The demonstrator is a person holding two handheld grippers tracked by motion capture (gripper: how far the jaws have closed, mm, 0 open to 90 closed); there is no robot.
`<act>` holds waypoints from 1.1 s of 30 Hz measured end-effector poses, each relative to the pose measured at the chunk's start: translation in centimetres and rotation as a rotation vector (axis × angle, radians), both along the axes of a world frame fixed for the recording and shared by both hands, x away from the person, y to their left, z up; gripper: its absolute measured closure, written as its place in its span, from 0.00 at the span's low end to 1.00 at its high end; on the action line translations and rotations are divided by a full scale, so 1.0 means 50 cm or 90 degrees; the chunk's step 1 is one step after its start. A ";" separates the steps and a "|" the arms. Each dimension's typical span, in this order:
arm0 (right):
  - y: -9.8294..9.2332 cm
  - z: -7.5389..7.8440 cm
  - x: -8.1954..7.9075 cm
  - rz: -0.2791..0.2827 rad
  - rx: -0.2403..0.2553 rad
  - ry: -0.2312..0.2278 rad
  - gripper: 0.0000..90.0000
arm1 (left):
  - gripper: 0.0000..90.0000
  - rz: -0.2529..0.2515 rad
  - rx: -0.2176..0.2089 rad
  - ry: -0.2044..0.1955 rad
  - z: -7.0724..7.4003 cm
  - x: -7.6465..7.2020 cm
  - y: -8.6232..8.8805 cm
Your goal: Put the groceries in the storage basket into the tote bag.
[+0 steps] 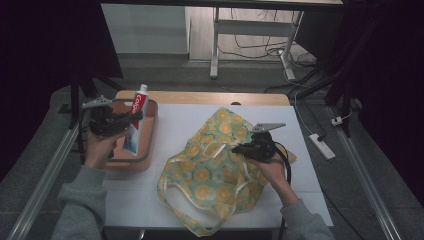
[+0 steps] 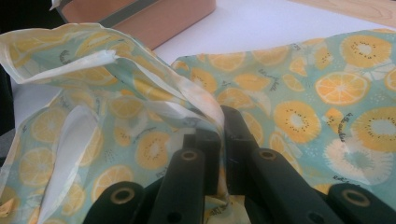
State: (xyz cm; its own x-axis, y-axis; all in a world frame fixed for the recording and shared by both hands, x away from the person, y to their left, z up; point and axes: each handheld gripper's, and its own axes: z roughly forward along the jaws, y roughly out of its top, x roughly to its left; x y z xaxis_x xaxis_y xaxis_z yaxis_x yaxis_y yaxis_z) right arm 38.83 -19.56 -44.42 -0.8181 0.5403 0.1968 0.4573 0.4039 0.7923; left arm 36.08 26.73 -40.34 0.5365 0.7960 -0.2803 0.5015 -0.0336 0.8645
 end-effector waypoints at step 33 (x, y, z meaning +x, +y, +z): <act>-0.010 0.005 0.001 -0.012 0.005 -0.011 0.96 | 0.84 -0.239 0.044 -0.038 0.026 -0.094 -0.210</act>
